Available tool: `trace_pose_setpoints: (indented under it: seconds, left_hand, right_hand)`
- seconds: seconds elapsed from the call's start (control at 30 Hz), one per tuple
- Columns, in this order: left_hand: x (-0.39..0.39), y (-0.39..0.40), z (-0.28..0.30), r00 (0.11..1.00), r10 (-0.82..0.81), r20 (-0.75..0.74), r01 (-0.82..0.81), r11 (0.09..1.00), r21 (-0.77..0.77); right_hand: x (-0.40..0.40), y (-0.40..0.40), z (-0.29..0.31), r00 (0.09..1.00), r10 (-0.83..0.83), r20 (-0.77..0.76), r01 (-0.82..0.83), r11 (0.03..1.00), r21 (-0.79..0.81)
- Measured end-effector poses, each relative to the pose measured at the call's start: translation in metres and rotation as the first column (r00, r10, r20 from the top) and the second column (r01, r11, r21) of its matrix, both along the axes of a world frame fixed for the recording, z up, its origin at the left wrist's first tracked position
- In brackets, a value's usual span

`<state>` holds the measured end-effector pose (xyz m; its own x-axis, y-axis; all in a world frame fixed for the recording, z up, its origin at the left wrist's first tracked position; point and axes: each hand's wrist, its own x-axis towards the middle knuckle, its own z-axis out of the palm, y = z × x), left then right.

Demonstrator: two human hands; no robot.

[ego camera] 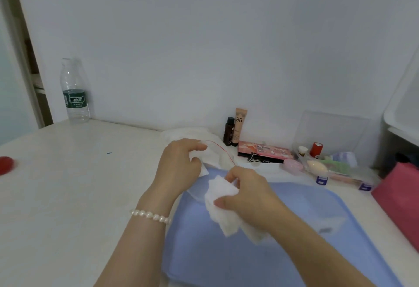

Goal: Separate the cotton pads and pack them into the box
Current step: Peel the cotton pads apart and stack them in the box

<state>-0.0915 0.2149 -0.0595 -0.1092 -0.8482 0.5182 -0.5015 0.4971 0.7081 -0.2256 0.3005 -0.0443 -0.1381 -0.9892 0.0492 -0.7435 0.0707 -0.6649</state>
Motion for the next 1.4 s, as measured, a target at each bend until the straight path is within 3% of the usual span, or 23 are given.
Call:
trace_pose_setpoints:
  seconds: [0.07,0.13,0.2,0.3,0.43,0.63,0.77,0.93,1.07,1.27,1.4]
  left_hand:
    - [-0.004,0.006,0.003,0.995,0.015,-0.101,-0.025,0.995,-0.097]
    - [-0.009,0.013,0.007,0.964,-0.023,-0.263,-0.015,0.99,-0.139]
    - [-0.018,0.019,0.01,0.871,-0.123,-0.476,0.107,0.992,-0.061]
    - [-0.036,0.032,0.015,0.696,-0.207,-0.688,0.367,0.926,0.092]
    - [-0.049,0.041,0.014,0.72,-0.265,-0.642,0.414,0.906,0.09]
    - [-0.054,0.037,0.003,0.782,-0.296,-0.548,0.54,0.761,0.359]
    - [-0.06,0.04,-0.001,0.754,-0.343,-0.56,0.603,0.7,0.382]
    - [-0.069,0.041,-0.008,0.674,-0.277,-0.685,0.673,0.612,0.416]
    - [-0.073,0.04,-0.009,0.627,-0.19,-0.756,0.662,0.641,0.389]
    - [-0.073,0.038,-0.011,0.561,-0.23,-0.796,0.685,0.669,0.289]
    - [-0.07,0.036,-0.01,0.503,-0.276,-0.819,0.737,0.632,0.24]
  right_hand:
    - [-0.019,0.014,0.016,0.994,0.06,0.097,-0.059,0.998,-0.015]
    - [-0.038,0.021,0.03,0.945,0.131,0.301,-0.108,0.99,-0.093]
    - [-0.055,0.021,0.038,0.856,0.179,0.486,-0.1,0.978,-0.183]
    - [-0.065,0.014,0.032,0.813,0.163,0.559,-0.006,0.962,-0.272]
    - [-0.063,0.003,0.015,0.822,0.145,0.551,0.063,0.938,-0.342]
    - [-0.066,-0.007,0.001,0.886,0.165,0.433,-0.01,0.941,-0.339]
    - [-0.064,-0.008,0.001,0.902,0.191,0.387,-0.056,0.941,-0.335]
    - [-0.067,-0.004,0.004,0.905,0.219,0.365,-0.137,0.962,-0.238]
    - [-0.063,-0.006,0.001,0.962,0.101,0.253,-0.033,0.966,-0.258]
    - [-0.081,0.0,0.018,0.904,0.056,0.423,-0.023,0.996,-0.081]
    - [-0.097,0.003,0.025,0.915,0.009,0.404,0.008,0.999,-0.041]
